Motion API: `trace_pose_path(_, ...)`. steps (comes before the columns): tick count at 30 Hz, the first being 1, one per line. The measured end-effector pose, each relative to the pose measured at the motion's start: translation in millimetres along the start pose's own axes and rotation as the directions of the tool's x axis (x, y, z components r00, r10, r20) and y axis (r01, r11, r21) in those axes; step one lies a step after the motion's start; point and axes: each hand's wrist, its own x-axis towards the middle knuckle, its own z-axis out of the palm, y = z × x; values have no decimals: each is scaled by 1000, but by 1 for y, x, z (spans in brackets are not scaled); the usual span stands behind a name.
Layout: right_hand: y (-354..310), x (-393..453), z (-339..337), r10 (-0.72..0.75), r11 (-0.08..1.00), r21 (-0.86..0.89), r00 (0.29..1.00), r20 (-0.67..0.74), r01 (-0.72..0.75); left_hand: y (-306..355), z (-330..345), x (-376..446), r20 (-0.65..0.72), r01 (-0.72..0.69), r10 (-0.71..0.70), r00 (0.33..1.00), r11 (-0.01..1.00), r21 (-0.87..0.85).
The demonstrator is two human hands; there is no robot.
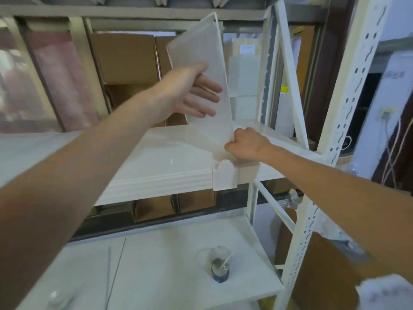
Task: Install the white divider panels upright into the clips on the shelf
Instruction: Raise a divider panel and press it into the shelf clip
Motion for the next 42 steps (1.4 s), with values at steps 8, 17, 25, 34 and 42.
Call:
trace_pose_path(8,-6,-13,-20,27,980,199,996,-82,-10,-137,69,-23,208,-348,321,924,478,806)
trace_pose_path(17,32,-19,-29,177,927,334,984,14,-172,-116,129,0,118,-304,360,925,518,800)
trace_pose_path(25,38,-13,-19,197,847,508,980,-31,-154,-134,131,8,-35,-305,455,890,650,695)
trace_pose_path(34,35,-15,-6,175,924,375,956,-235,-77,-137,131,7,-30,-325,480,876,637,698)
trace_pose_path(42,37,-12,15,159,954,295,934,-319,-62,-136,132,7,-31,-297,456,889,628,720)
